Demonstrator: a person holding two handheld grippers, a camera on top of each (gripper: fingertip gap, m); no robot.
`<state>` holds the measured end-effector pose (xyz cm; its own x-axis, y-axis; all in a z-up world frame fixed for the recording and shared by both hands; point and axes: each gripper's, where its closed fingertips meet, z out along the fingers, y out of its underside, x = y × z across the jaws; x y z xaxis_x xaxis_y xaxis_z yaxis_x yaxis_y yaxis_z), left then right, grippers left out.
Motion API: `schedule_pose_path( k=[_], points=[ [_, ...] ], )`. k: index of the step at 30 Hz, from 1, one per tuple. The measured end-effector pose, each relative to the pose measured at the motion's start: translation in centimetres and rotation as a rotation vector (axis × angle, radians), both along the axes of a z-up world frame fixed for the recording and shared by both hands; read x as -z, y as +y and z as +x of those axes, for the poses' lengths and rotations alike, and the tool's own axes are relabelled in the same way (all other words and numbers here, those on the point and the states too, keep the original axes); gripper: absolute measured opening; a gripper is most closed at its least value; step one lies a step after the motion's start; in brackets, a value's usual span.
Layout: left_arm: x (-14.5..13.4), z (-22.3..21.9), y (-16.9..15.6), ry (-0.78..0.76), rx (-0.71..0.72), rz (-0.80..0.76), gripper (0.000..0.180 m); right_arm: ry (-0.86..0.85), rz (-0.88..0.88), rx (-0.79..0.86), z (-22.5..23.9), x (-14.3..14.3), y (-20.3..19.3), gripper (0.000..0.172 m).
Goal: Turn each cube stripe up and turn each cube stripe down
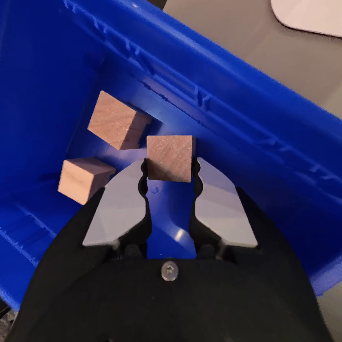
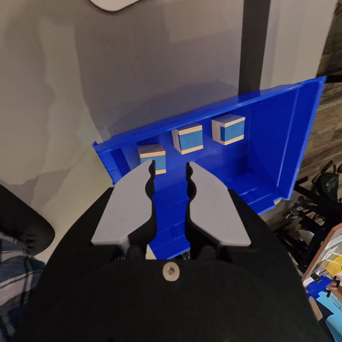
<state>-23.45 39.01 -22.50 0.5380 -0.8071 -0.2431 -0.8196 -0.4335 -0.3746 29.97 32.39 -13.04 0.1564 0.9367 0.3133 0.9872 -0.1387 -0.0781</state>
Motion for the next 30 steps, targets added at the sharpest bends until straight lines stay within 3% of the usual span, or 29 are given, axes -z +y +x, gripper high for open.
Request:
schedule_pose_path(
  k=[3, 7, 12, 15, 20, 23, 27, 30],
  points=[
    [-3.3, -0.8, 0.7, -0.085, -0.032, 0.110, 0.047, 0.080, 0.100, 0.003, -1.2, -2.5, 0.5, 0.029],
    [-13.4, -1.1, 0.3, -0.331, -0.020, 0.404, 0.047, 0.328, 0.267, -0.060, -5.1, -8.2, -0.1, 0.028],
    [-26.9, 3.3, -6.1, -0.673, 0.192, 0.765, 0.047, 0.688, 0.424, -0.220, -12.0, -15.0, -3.4, 0.029],
    [-31.4, 8.4, -11.7, -0.870, 0.447, 0.918, 0.047, 0.985, 0.367, -0.331, -17.5, -17.4, -6.3, 0.035],
    [-31.7, 16.2, -17.0, -0.984, 0.658, 0.923, 0.046, 1.287, 0.227, -0.447, -23.8, -17.5, -9.5, 0.063],
    [-30.3, 19.8, -18.7, -1.071, 0.721, 0.842, 0.046, 1.305, 0.350, -0.532, -25.9, -16.8, -10.5, 0.066],
    [-28.5, 23.1, -20.0, -1.188, 0.763, 0.619, 0.046, 1.255, 0.522, -0.600, -27.6, -16.1, -11.8, 0.070],
    [-28.2, 24.1, -20.6, -1.359, 0.755, 0.395, 0.046, 1.096, 0.846, -0.644, -27.3, -16.3, -11.4, 0.067]
  ],
)
